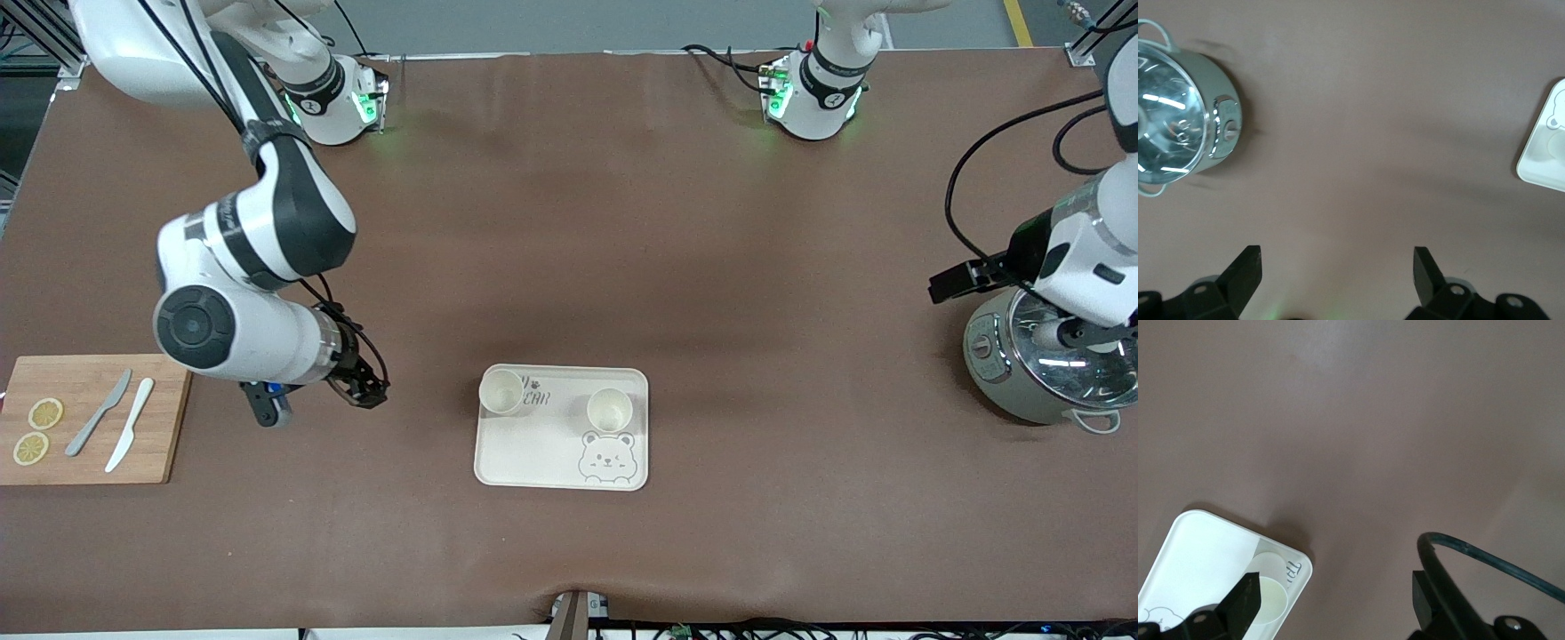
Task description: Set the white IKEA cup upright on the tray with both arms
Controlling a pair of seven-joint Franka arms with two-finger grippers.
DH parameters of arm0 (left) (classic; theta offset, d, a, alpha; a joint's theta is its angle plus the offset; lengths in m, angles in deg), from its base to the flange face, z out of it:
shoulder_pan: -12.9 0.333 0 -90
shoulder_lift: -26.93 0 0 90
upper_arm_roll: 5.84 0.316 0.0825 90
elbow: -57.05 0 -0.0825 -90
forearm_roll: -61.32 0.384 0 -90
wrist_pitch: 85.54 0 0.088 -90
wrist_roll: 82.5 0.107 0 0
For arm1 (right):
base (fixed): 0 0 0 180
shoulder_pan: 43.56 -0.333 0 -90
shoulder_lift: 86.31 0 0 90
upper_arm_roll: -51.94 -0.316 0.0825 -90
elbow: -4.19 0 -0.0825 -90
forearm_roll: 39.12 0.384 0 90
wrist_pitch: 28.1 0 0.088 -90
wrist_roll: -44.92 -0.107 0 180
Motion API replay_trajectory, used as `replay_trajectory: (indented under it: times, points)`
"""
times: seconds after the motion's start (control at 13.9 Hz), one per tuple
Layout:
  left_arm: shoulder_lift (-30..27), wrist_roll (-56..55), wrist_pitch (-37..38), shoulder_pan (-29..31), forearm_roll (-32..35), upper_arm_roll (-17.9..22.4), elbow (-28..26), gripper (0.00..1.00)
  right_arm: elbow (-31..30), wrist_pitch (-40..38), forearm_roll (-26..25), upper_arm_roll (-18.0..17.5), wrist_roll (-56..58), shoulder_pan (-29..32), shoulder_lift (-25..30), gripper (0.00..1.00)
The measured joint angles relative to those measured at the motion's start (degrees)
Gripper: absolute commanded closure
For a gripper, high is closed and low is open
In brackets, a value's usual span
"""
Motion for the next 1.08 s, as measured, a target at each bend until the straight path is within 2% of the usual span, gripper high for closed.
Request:
replay_trajectory:
  times: [0.29, 0.65, 0.94, 1.08]
  points:
    - [-3.84, 3.82, 1.34, 2.05, 0.31, 0.22, -0.05, 0.00, -0.75, -5.83, 0.00, 0.01, 8.71, 4.18, 4.93, 0.00]
    - [-7.34, 8.62, 2.30, 1.86, 3.15, 0.05, -0.62, 0.00, -8.47, -7.02, 0.00, 0.64, 24.56, 9.55, 14.92, 0.00]
    - [-13.45, 9.91, 2.03, -3.40, 2.68, 5.20, -7.49, 0.00, -11.55, -9.66, -0.05, 3.47, 40.89, 12.30, 21.11, 0.00]
    - [-16.65, 9.91, 1.79, -3.95, 2.30, 5.22, -11.25, 0.00, -11.74, -10.59, -0.07, 6.34, 50.24, 12.86, 22.97, 0.00]
